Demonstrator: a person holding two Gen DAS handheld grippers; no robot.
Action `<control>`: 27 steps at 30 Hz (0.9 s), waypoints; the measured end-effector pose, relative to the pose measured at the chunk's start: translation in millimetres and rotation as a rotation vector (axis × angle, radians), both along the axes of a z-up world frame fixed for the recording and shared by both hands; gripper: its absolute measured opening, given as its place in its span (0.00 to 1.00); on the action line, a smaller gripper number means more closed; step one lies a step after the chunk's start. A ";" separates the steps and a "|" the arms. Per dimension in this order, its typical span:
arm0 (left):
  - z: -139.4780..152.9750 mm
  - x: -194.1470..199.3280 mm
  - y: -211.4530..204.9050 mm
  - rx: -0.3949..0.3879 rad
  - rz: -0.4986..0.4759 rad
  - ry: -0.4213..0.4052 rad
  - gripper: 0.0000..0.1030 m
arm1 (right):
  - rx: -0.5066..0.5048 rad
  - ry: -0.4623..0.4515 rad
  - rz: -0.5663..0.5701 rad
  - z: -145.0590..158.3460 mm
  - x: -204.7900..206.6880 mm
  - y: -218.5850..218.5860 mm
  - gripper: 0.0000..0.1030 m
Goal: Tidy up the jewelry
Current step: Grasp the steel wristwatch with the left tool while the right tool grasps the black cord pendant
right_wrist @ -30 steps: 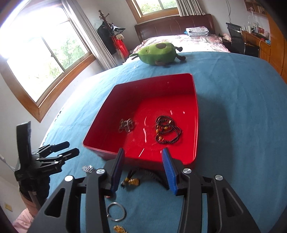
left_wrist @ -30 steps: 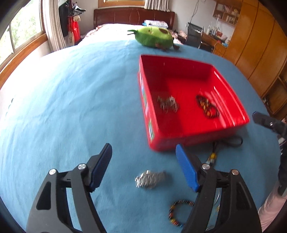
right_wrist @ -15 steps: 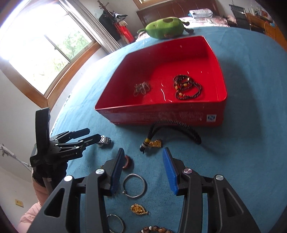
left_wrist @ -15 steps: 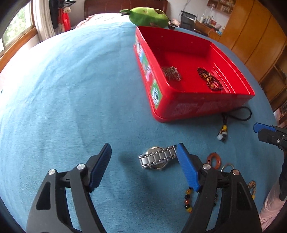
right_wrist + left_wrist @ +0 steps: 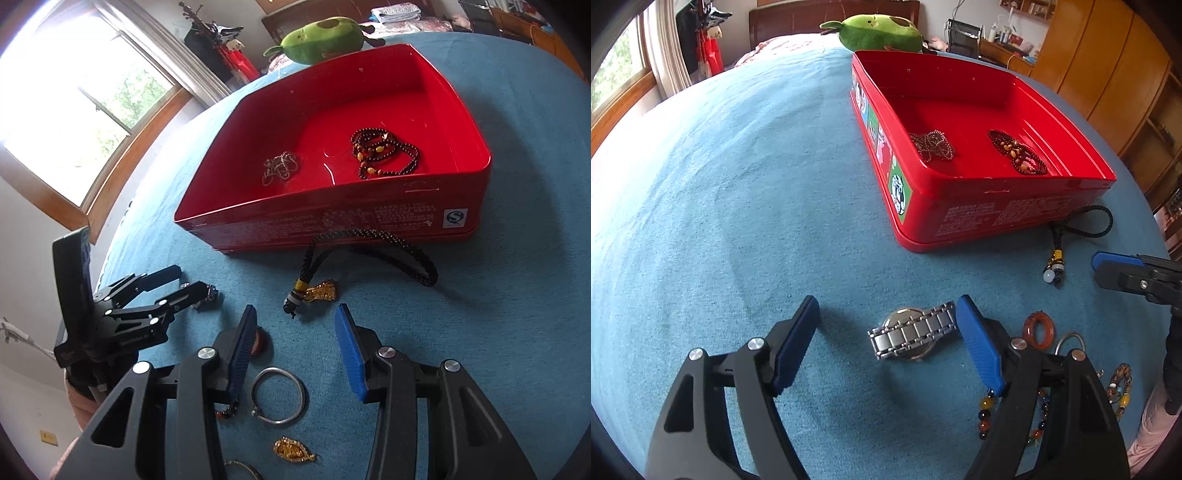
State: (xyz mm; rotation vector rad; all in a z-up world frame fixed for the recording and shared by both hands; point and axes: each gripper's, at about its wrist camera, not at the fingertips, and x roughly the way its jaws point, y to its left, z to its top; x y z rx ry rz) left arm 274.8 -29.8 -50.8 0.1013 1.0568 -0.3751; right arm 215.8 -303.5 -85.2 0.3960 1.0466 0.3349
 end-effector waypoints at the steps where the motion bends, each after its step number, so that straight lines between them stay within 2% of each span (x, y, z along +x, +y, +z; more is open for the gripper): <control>1: -0.5 -0.8 0.0 0.001 -0.003 0.000 0.76 | -0.003 0.007 -0.006 -2.3 1.8 1.1 0.43; 11: -2.2 5.4 -9.0 0.010 0.002 -0.012 0.79 | -0.031 0.046 -0.051 -13.7 23.8 9.2 0.46; 16: 0.2 7.5 -5.1 0.003 0.023 -0.014 0.79 | -0.113 0.011 -0.034 -12.6 25.7 27.1 0.49; 18: 0.2 7.8 -3.3 0.000 0.027 -0.014 0.79 | -0.173 -0.005 -0.033 -12.4 24.0 31.7 0.39; 19: 0.4 8.2 -2.7 -0.001 0.028 -0.014 0.79 | -0.177 -0.007 -0.034 -12.6 23.6 30.8 0.30; 23: 0.3 7.2 -2.1 0.000 0.024 -0.017 0.78 | -0.112 -0.001 -0.027 -12.9 23.6 21.0 0.28; 25: 0.5 5.8 -3.2 -0.003 0.014 -0.014 0.72 | -0.082 -0.002 -0.031 -10.9 21.9 13.5 0.28; 27: 1.0 3.8 -5.7 -0.020 -0.015 -0.004 0.58 | -0.072 -0.012 -0.038 -8.2 19.5 8.2 0.28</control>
